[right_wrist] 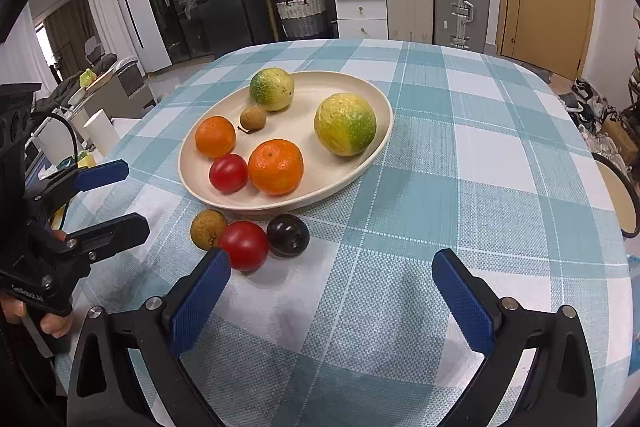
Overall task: Organize fruits
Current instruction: 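Withdraw both tools from the plate toward the loose fruits, then grasp the dark plum with the left tool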
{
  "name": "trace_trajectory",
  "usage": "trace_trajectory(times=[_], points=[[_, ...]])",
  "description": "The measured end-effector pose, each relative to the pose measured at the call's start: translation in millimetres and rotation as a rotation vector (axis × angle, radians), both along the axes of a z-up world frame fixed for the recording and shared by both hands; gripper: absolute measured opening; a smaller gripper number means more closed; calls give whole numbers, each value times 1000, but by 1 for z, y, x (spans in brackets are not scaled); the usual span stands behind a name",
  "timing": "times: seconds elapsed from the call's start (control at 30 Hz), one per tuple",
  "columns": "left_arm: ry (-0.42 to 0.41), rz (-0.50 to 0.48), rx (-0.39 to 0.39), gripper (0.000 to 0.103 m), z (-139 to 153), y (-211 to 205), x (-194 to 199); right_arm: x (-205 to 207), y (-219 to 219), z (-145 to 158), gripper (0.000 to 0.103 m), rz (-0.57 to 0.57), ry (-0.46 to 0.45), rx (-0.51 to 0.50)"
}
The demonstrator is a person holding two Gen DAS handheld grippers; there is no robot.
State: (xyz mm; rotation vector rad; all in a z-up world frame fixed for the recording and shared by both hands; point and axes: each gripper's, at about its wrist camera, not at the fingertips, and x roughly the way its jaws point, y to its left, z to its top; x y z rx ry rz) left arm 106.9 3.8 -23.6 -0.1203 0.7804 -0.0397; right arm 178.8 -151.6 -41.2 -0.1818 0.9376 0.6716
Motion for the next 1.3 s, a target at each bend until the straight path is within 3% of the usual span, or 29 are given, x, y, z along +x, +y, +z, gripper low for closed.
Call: trace_trajectory(times=[0.4, 0.5, 0.63, 0.97, 1.13, 1.3], points=[[62, -139, 42, 102, -8, -27, -15, -3, -3, 1, 103, 49, 28, -17], [78, -185, 34, 94, -12, -34, -19, -6, -1, 1, 103, 56, 32, -13], [90, -243, 44, 91, -16, -45, -24, -8, 3, 0, 103, 69, 34, -15], [118, -348, 83, 58, -29, -69, -30, -10, 4, -2, 103, 77, 42, -24], [107, -364, 81, 46, -29, -74, -30, -10, 3, -2, 103, 76, 41, -20], [103, -368, 67, 28, -28, -73, -29, -10, 3, -2, 103, 74, 42, -19]])
